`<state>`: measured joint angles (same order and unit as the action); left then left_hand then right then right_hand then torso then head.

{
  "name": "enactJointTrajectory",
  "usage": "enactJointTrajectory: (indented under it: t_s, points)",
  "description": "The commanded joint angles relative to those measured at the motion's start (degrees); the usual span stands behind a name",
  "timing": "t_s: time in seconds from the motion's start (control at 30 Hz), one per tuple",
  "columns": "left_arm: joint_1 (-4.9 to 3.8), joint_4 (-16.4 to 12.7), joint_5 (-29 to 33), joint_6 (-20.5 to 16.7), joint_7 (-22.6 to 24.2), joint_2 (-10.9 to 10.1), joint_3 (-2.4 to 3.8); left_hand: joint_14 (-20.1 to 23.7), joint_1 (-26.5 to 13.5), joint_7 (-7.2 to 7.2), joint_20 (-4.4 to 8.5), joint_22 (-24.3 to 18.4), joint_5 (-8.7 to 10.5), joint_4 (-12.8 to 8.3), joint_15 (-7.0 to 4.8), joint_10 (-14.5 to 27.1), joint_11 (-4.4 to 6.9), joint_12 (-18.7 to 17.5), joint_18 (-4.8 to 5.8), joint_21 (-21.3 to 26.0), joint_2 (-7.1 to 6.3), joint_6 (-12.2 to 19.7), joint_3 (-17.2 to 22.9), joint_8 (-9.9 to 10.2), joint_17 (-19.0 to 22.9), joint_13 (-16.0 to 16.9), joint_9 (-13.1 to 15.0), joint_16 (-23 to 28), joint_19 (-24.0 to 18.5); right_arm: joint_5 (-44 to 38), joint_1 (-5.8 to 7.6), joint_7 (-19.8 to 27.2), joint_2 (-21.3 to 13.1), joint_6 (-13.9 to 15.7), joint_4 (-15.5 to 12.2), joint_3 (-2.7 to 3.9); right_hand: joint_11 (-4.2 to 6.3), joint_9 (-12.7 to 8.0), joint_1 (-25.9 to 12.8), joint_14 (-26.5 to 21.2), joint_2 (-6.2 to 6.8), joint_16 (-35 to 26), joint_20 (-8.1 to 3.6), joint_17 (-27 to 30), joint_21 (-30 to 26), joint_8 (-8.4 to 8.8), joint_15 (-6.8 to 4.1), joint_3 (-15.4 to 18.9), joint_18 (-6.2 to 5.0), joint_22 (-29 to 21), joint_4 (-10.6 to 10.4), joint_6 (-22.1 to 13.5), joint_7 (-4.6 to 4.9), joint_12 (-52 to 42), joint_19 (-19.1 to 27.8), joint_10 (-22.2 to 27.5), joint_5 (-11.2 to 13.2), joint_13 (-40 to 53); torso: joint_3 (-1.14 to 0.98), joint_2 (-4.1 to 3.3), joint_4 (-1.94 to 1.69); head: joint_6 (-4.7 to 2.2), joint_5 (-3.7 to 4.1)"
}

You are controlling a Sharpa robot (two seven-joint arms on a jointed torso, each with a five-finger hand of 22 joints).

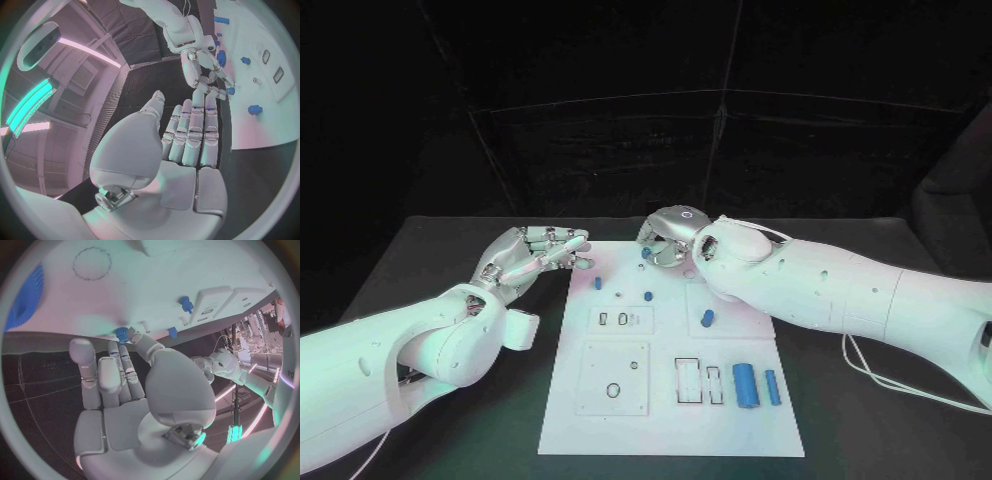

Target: Assemble the parts on the task board

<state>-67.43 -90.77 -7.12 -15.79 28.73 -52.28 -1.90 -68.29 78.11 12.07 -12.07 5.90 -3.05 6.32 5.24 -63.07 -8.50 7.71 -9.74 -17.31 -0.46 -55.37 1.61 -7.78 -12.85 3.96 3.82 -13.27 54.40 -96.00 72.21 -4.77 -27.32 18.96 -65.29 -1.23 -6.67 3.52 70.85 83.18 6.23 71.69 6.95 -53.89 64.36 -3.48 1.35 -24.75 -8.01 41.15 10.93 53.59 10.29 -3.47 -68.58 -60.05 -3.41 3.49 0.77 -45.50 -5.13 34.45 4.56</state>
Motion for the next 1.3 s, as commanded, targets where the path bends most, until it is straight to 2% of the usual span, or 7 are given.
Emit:
enactJointTrajectory:
  t_s: [0.03,0.23,0.47,0.67,0.93,1.0,1.3]
  points:
    - [-0.1,0.0,0.2,0.8,0.0,0.0,0.05,0.2,0.0,0.31,-0.13,-0.1,0.18,-0.4,0.32,0.0,-0.25,-0.3,-0.83,0.3,0.52,-0.1,0.0,0.4,-0.1,-0.1,-0.1,0.4,0.1,0.2,0.13,0.1,0.1,1.4,0.1,0.02,-0.46,-0.1,1.2,-1.8,1.24,-3.4,0.46,5.1,-4.8,0.21,0.13,4.7,-1.94,-6.8,-2.3,-9.3,-0.32,-0.4,3.3,5.4,0.5,0.2,0.02,-0.03,-0.07,-0.15,0.09]
    - [-0.13,0.1,0.2,0.8,-0.1,-0.2,0.05,0.2,0.0,0.31,-0.13,-0.1,0.18,-0.4,0.32,0.0,-0.25,-0.3,-0.83,0.3,0.52,-0.1,0.0,0.4,-0.1,-0.1,-0.1,0.4,0.1,1.1,0.13,0.0,-0.5,3.8,-0.5,0.02,0.01,0.3,4.6,-0.9,0.1,-2.7,0.22,4.1,-5.2,-0.39,0.01,9.2,-1.8,-6.8,-6.3,-7.3,0.13,-3.0,1.7,4.2,0.3,0.5,-0.05,-0.03,0.03,-0.24,0.02]
    - [-0.19,0.1,0.2,0.9,-0.2,-0.5,0.05,0.2,0.0,0.34,-0.14,-0.1,0.19,-0.4,0.34,0.0,-0.27,-0.4,-0.82,0.4,0.51,0.0,0.0,0.5,-0.1,-0.1,-0.1,0.4,0.1,6.9,0.42,-0.7,-6.2,5.0,-6.3,0.02,1.17,1.0,4.8,2.2,-0.96,3.6,-0.27,-6.2,1.6,-2.33,-0.83,9.4,-0.01,3.7,-8.4,-0.1,-0.23,-8.1,-4.3,-5.4,-3.0,1.7,-0.13,0.05,0.28,-0.53,0.15]
    - [-0.21,0.0,0.2,0.9,-0.2,-0.7,0.04,0.2,0.0,0.32,-0.14,-0.2,0.19,-0.4,0.34,0.0,-0.26,-0.4,-0.82,0.4,0.54,-0.1,0.0,0.5,-0.2,-0.1,-0.1,0.5,0.1,15.9,0.76,-3.8,-14.7,1.0,-13.5,0.81,4.43,0.7,2.2,3.6,2.74,8.4,-3.1,-13.9,8.7,-2.38,-3.48,13.9,1.78,14.7,-11.5,1.0,-2.68,-19.5,-9.4,-18.1,-7.5,9.7,-0.46,0.26,1.14,-0.85,0.21]
    - [-0.21,0.1,0.2,1.0,-0.3,-0.6,0.03,0.2,0.0,0.28,-0.14,-0.2,0.19,-0.5,0.34,0.0,-0.24,-0.5,-0.82,0.4,0.6,-0.1,0.0,0.5,-0.2,-0.1,-0.1,0.5,0.1,19.9,0.83,-6.5,-20.1,-3.6,-15.9,1.11,3.38,0.4,5.3,4.9,1.81,14.0,-2.3,-24.8,14.2,-2.21,-2.47,24.4,3.37,23.8,-19.2,-1.8,-1.74,-65.7,-12.0,-19.8,-10.2,60.7,-0.89,0.33,1.87,-1.07,0.14]
    - [-0.2,0.1,0.2,1.1,-0.4,-0.5,0.03,0.2,0.0,0.28,-0.14,-0.2,0.19,-0.5,0.34,0.0,-0.24,-0.5,-0.82,0.4,0.6,-0.1,0.0,0.5,-0.2,-0.1,-0.1,0.5,0.1,19.9,0.83,-7.0,-20.4,-4.5,-15.8,1.12,2.93,0.5,6.9,4.9,2.22,14.5,-1.82,-25.8,14.8,-2.6,-2.15,25.7,3.45,24.6,-21.5,-2.2,-1.36,-69.5,-12.1,-19.8,-10.1,65.5,-0.88,0.27,1.77,-1.11,0.26]
    - [-0.19,0.7,0.2,1.3,-0.5,-0.1,0.02,0.2,0.0,0.26,-0.14,-0.2,0.19,-0.5,0.33,-0.1,-0.23,-0.5,-0.82,0.4,0.63,-0.2,0.0,0.5,-0.2,-0.1,0.0,0.6,0.2,17.5,0.8,-10.2,-18.8,-6.2,-13.4,1.14,2.55,0.4,8.9,5.0,2.69,14.9,-1.49,-26.8,15.2,-2.83,-1.77,26.6,3.51,25.3,-24.3,-3.2,-1.0,-72.2,-12.0,-20.4,-11.4,69.2,-0.96,0.17,1.51,-1.06,0.56]
